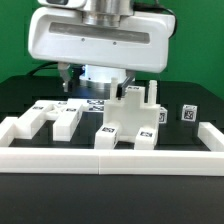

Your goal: Assemble chair

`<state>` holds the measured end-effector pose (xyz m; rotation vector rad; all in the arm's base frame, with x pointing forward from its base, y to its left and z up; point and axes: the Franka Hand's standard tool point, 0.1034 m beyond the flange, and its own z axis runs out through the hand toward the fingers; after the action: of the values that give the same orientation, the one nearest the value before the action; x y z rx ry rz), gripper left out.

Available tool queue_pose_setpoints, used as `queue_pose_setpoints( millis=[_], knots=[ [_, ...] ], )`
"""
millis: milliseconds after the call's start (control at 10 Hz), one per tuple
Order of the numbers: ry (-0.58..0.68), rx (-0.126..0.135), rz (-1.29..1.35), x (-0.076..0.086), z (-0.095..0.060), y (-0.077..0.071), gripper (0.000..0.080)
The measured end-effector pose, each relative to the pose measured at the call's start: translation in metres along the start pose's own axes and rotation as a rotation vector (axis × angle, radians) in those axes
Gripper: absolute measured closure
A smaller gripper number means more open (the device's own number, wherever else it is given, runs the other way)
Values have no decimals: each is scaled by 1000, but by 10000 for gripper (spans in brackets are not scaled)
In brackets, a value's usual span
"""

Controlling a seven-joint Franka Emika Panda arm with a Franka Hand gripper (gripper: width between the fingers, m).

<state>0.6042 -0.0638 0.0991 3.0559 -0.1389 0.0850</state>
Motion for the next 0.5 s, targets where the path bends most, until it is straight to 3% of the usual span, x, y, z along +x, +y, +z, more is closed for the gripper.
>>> queue_pose_setpoints(
  millis=[300,400,500],
  knots=[
    [-11,1,1,-1,1,3,151],
    [-6,47,-56,-4,-2,19,151],
    [-5,79,-46,-14,0,44,151]
  ],
)
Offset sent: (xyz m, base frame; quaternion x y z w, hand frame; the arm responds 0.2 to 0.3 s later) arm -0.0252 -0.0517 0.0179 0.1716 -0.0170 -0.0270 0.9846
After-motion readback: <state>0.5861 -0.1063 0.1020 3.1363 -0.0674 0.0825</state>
